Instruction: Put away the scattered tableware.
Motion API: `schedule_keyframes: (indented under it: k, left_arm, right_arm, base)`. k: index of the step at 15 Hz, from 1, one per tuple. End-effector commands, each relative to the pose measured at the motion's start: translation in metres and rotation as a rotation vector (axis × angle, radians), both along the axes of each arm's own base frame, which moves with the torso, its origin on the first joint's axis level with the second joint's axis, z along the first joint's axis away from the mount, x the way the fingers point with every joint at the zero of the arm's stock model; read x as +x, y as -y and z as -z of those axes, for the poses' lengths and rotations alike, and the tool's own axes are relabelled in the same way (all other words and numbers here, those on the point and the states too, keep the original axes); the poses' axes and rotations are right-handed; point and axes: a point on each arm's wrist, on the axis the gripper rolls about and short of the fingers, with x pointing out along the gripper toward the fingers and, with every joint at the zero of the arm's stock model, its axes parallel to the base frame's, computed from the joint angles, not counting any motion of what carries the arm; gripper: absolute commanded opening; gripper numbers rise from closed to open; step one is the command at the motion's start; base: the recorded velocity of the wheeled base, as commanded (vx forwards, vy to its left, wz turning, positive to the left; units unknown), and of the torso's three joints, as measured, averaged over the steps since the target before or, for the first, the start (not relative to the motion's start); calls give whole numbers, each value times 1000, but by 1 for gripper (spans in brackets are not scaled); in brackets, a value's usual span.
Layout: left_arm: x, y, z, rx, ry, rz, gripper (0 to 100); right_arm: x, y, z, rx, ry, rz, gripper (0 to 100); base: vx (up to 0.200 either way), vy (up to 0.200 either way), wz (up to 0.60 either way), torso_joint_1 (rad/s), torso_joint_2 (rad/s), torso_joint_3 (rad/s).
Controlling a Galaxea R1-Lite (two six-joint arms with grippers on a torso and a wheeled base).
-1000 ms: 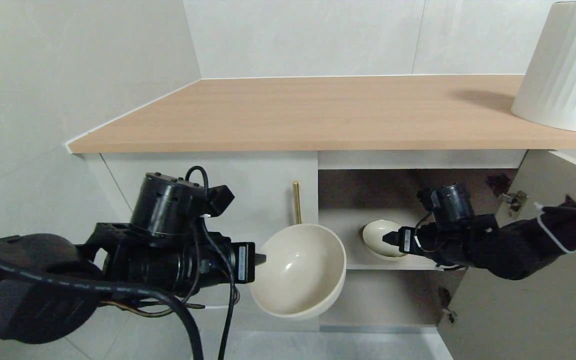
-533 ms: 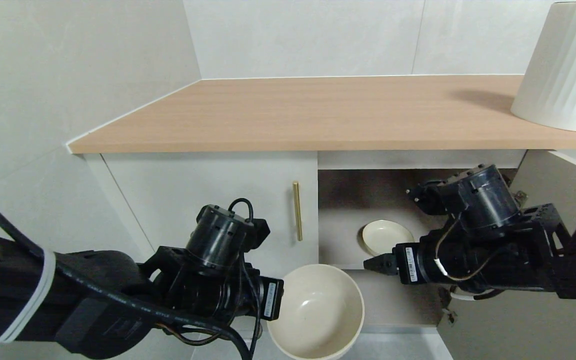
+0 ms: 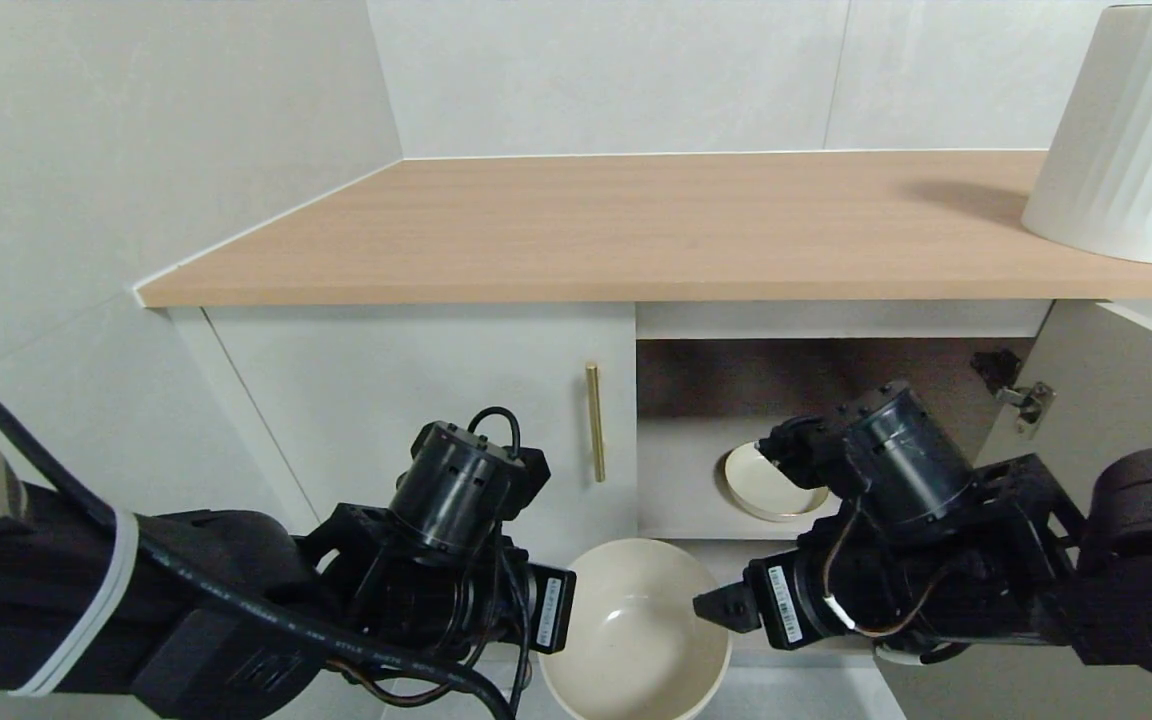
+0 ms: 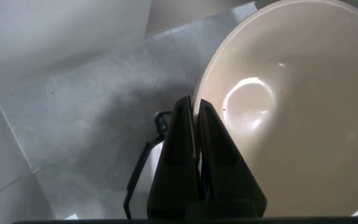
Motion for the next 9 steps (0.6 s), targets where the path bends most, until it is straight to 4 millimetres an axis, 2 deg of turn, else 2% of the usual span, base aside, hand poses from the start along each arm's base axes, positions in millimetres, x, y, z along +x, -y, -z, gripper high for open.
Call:
schedule_keyframes:
  k: [1, 7, 8, 9]
  left_arm:
    - [0, 0, -2, -2, 8, -4, 0]
    - [0, 1, 0, 3, 4, -2, 0]
    - [-1, 1, 0, 3, 4, 0, 0]
    - [0, 1, 0, 5, 4, -3, 0]
  right_arm:
    - [5, -9, 18, -43, -36, -3, 100]
    - [6, -11, 22, -50, -44, -4, 100]
    - [7, -11, 21, -45, -44, 0, 0]
    - [7, -12, 20, -42, -41, 0, 0]
  base:
    - [0, 0, 0, 0, 0, 0]
    - [0, 0, 0, 0, 0, 0]
    - [0, 0, 0, 0, 0, 0]
    - [0, 0, 0, 0, 0, 0]
